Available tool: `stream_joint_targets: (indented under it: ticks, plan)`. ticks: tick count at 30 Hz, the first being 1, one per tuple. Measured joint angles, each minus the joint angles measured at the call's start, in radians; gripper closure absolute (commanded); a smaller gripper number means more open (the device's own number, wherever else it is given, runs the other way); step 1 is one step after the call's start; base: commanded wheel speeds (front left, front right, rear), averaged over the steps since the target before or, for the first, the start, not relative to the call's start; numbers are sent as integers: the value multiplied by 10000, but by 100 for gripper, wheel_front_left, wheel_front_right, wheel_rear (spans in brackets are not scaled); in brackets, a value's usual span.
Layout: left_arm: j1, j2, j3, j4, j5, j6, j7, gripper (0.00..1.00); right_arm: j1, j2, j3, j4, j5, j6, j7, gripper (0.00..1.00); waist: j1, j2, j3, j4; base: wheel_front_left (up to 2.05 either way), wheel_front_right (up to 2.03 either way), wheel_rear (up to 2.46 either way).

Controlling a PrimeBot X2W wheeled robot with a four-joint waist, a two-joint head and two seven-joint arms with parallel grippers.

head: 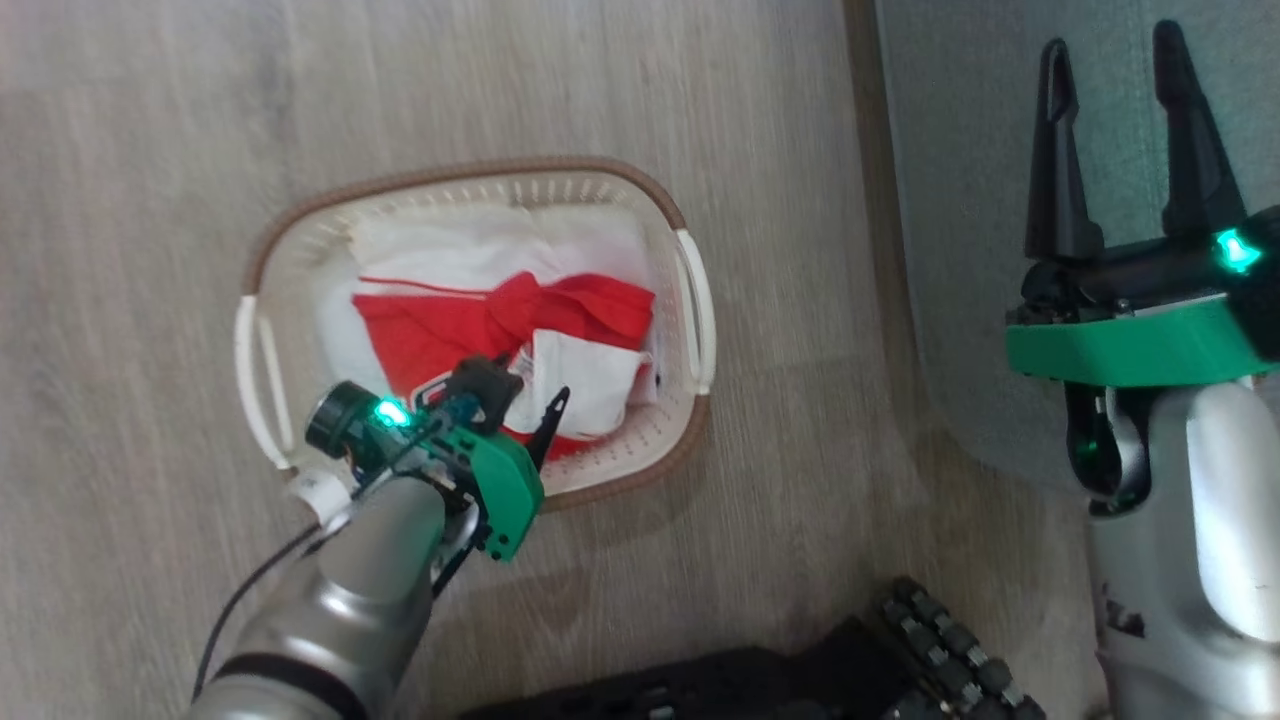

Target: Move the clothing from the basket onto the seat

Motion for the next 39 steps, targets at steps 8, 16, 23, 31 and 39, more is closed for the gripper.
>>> stream_joint_targets:
  ticks: [8,16,23,31,39]
  plan:
    - [-886,0,-226,966,-650,-54,2,0,-412,0,17,-470,-2,0,-2,0,0,0,1046,-329,0,0,0]
    - [-1741,0,-46,1404,-1271,-102,2,0,-520,0,100,-640,-8,2,0,0,0,0,1724,-397,0,0,0]
    - [-2150,6,-326,1553,-1716,-105,201,0,-589,0,174,-725,-94,2,-2,0,-1,0,2023,-431,0,0,0]
    - [-1881,4,-2159,591,-3080,-165,573,50,-592,0,217,-725,-107,2,-2,0,-1,0,2038,-387,0,0,0]
    - [-2019,59,-2715,926,-3691,-176,111,100,-593,0,205,-573,-107,0,-2,0,-1,1,1648,-310,0,0,0]
